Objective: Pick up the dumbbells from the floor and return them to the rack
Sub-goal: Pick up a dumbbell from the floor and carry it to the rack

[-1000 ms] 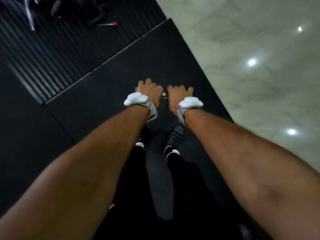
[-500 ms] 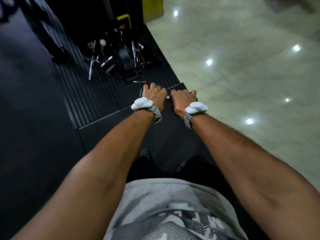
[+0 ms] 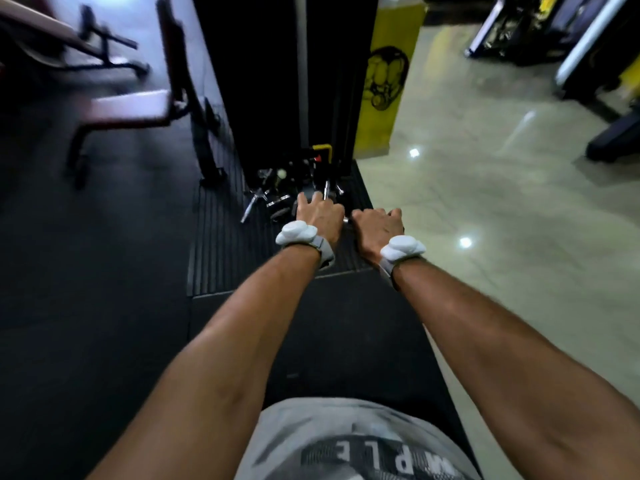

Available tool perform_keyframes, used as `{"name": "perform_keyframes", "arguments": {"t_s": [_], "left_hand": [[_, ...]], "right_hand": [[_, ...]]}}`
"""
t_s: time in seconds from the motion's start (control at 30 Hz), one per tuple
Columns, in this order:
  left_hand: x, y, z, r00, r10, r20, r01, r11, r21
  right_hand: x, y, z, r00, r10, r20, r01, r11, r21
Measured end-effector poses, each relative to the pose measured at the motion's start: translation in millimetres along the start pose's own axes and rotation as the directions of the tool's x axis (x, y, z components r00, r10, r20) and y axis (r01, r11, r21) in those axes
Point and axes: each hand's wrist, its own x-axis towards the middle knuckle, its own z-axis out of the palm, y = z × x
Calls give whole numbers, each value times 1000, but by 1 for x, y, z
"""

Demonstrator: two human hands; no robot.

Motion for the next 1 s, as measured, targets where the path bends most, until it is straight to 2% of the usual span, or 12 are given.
{"name": "perform_keyframes", "arguments": {"t_s": [0.17,0.3,0.4,0.47,0.53,0.6,0.7,0.8,1.0], "left_hand": [[-12,-11,-50,982,-172,-73,171,985,-25],[-26,-38,-96,929,-347,-126,346,938,-31],[-49,-58,-127,859,-485,-161,485,873,-46],[-58,-72,-141,843,-513,-162,510,858,-61],[-84,-93,-159,789,-576,-213,581,813,-46],[-103,-112,-174,736,-633,-240,642,765,-52],[-131,-133,-182,652,-684,-327,720,694,-17],[-163,-158,-188,575,-737,-354,790,613,7],[-216,-201,-188,497,-790,-358,850,527,16]], "right_hand": [[12,-2,-56,986,-137,-98,136,991,-19],[27,-19,-104,933,-287,-219,283,958,-49],[32,-44,-142,857,-409,-313,393,912,-117],[33,-57,-159,841,-433,-324,407,901,-147],[30,-83,-184,762,-519,-388,499,852,-158],[25,-106,-203,720,-561,-409,552,820,-152],[20,-140,-223,657,-599,-459,621,774,-121],[10,-180,-237,588,-640,-494,689,717,-110],[-12,-241,-250,463,-694,-551,760,631,-157]]}}
